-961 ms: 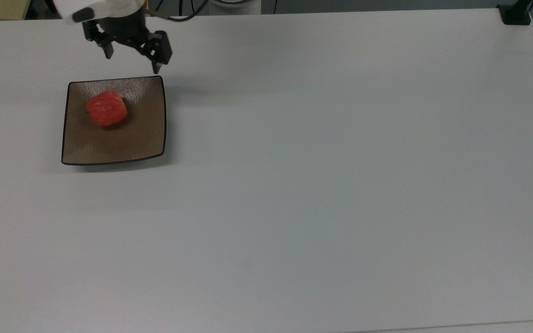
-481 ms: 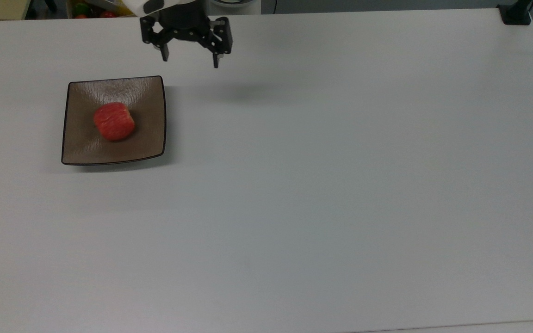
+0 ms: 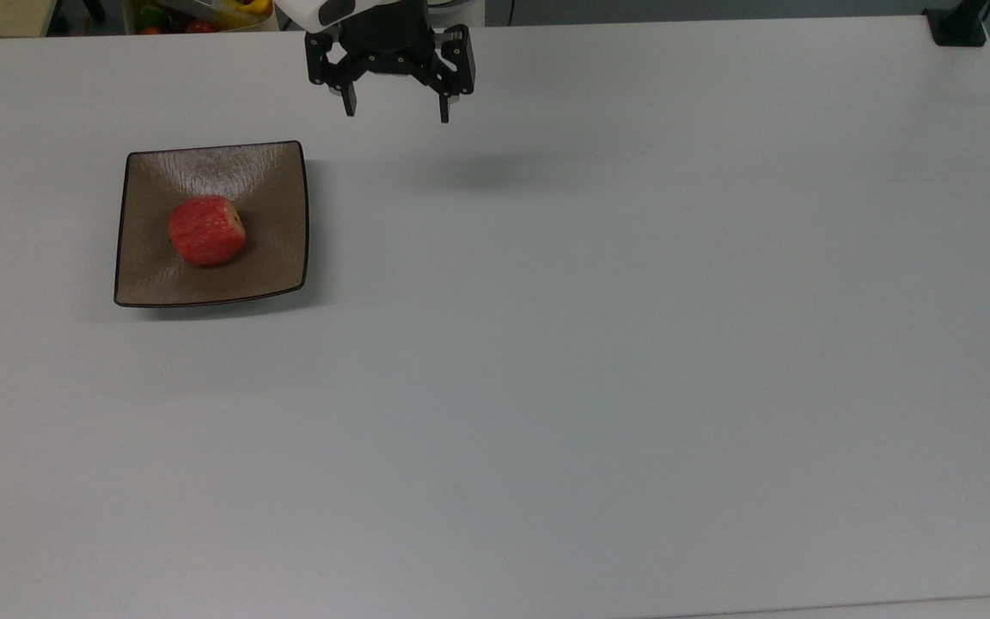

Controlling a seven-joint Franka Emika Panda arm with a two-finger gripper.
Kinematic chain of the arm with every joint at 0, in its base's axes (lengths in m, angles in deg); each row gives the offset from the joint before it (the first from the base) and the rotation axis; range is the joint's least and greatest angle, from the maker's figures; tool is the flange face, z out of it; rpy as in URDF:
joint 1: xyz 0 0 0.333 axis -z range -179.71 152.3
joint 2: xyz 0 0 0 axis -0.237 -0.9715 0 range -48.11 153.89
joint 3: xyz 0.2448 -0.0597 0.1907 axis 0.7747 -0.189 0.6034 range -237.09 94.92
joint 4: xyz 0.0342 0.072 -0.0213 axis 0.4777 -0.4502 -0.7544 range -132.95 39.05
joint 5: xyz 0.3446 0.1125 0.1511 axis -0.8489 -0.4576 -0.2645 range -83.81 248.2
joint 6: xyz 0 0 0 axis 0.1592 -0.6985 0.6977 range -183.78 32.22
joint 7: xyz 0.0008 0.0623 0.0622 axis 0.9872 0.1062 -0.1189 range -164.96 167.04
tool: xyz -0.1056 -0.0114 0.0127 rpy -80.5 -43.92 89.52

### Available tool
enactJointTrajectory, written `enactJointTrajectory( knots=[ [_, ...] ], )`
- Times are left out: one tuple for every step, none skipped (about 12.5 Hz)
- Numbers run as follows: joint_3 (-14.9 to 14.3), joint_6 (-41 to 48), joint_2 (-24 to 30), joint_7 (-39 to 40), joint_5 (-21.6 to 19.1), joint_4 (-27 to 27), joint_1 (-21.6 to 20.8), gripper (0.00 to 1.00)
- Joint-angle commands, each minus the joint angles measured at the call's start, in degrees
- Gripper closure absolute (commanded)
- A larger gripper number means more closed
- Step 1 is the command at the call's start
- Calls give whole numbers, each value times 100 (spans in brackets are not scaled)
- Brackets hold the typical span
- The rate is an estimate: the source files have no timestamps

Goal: Apples placed on a ceramic plate

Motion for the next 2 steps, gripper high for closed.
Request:
enactJointTrajectory(
  knots=[
    [-36,122,146,73,-113,-129,-106,0],
    [-36,131,146,73,-113,-129,-106,0]
  ],
)
